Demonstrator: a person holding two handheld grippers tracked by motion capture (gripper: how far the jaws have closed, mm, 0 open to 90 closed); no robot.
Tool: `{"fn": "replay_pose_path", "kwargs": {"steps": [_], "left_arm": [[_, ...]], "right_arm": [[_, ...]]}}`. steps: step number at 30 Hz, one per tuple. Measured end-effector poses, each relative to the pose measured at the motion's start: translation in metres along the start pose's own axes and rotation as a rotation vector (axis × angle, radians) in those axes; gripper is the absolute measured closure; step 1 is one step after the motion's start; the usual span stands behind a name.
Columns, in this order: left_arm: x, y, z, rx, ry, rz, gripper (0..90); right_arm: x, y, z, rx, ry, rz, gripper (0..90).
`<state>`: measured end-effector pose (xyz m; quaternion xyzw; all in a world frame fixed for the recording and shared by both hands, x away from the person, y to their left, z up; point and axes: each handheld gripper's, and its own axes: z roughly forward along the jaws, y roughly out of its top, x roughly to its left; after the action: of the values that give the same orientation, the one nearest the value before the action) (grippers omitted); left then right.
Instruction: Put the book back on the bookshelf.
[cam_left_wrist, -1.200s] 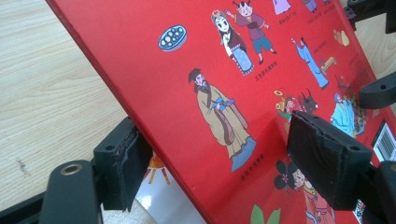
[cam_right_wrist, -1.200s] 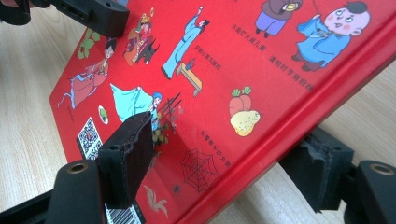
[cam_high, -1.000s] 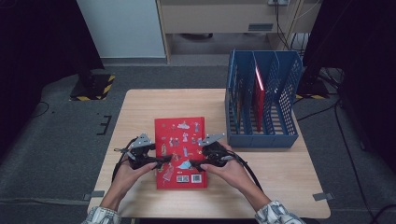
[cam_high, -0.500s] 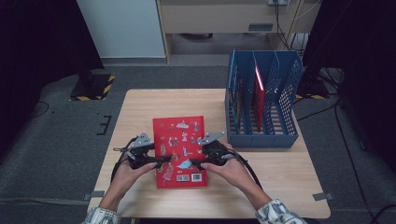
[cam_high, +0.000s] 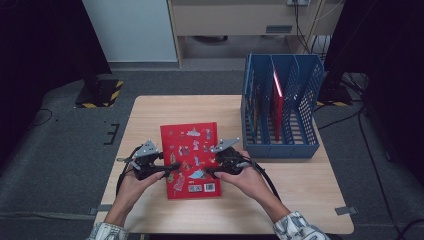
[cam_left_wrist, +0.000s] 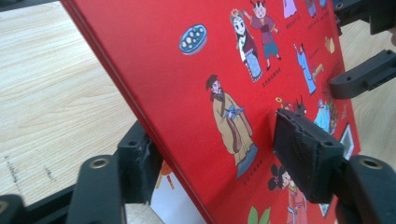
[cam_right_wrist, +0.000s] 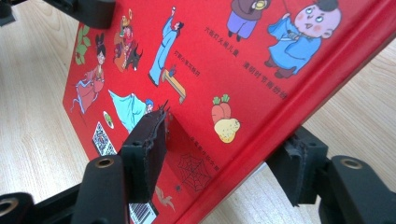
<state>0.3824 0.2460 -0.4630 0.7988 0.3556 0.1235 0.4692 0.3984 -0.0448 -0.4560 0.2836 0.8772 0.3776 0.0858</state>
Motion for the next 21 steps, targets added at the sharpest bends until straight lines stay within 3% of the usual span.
{"fn": "replay_pose_path", "kwargs": {"steps": [3, 15, 21], "left_arm": [[-0.001, 0.003, -0.004, -0.018, 0.010, 0.002, 41.3], [-0.001, 0.006, -0.008, -0.016, 0.009, -0.010, 42.9], [0.001, 0.008, -0.017, -0.041, -0.030, -0.042, 49.8]], "right_arm": [[-0.001, 0.001, -0.002, -0.004, -0.001, 0.006, 45.3], [-0.001, 0.006, -0.007, 0.009, 0.009, 0.007, 50.6], [-0.001, 0.008, -0.016, -0.001, 0.032, -0.004, 56.4]]}}
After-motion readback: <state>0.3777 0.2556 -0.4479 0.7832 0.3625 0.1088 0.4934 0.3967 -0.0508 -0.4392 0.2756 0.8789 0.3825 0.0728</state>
